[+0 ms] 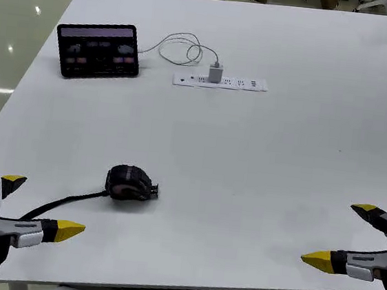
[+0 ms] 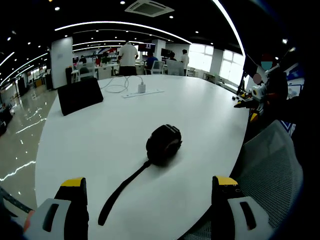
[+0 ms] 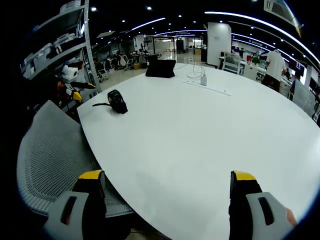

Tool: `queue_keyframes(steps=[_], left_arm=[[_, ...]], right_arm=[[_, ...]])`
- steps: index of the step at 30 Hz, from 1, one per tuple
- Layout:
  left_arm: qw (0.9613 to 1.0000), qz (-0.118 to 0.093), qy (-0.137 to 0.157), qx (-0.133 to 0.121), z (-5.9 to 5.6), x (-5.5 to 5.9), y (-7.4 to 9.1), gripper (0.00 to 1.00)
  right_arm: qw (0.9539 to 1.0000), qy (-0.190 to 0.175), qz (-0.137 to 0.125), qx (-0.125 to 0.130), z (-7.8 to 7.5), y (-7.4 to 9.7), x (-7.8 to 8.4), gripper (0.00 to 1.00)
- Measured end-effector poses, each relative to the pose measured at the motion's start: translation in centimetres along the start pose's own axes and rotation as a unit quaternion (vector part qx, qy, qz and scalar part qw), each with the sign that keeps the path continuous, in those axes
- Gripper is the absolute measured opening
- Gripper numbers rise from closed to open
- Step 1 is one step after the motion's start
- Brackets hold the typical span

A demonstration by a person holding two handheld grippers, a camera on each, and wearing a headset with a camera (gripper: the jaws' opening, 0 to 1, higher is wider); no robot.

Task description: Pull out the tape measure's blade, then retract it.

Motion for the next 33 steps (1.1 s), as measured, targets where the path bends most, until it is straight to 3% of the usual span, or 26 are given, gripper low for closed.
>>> queue_keyframes(steps=[7, 14, 21, 22, 23, 27, 28, 33], left_arm=[[1.0000, 0.002, -0.005, 0.003, 0.0, 0.0, -0.2, 1.00], [0.9999, -0.010, -0.008, 0.011, -0.1, -0.3, -0.4, 1.00], [0.9996, 0.000, -0.020, 0.019, -0.2, -0.3, -0.8, 1.00], [0.9995, -0.007, -0.026, 0.019, -0.2, -0.5, -0.9, 1.00], [0.9985, -0.034, -0.038, 0.018, -0.1, -1.2, -1.1, 1.00], [0.9988, -0.002, -0.040, 0.028, -0.3, -0.7, -1.5, 1.00], [0.9986, 0.001, -0.044, 0.031, -0.3, -0.7, -1.7, 1.00], [0.9972, 0.007, -0.062, 0.040, -0.6, -0.6, -2.7, 0.99]], right_arm=[[1.0000, 0.002, -0.002, 0.001, 0.0, -0.1, -0.4, 1.00], [1.0000, 0.007, 0.001, 0.003, -0.1, -0.3, -0.6, 1.00], [0.9998, 0.017, 0.004, -0.006, -0.1, -1.1, -1.2, 1.00], [0.9998, 0.019, 0.003, -0.007, -0.1, -1.2, -1.4, 1.00], [0.9998, 0.021, 0.004, -0.008, -0.1, -1.3, -1.5, 1.00], [0.9993, 0.027, -0.004, -0.023, 0.1, -1.9, -2.1, 1.00], [0.9988, 0.031, -0.012, -0.035, 0.4, -2.2, -2.4, 1.00], [0.9979, 0.036, -0.008, -0.053, 0.8, -3.3, -2.8, 1.00]])
Point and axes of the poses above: the centre of the closed fingertips' face, and the gripper's own axes: y roughly backward along the fingers, z roughly to its left, x roughly out of its underside, the point moved 5 cm from there along y, roughly backward along the fingers, and after that the axes turned 14 degrees about -x, right-handed, at the moved point
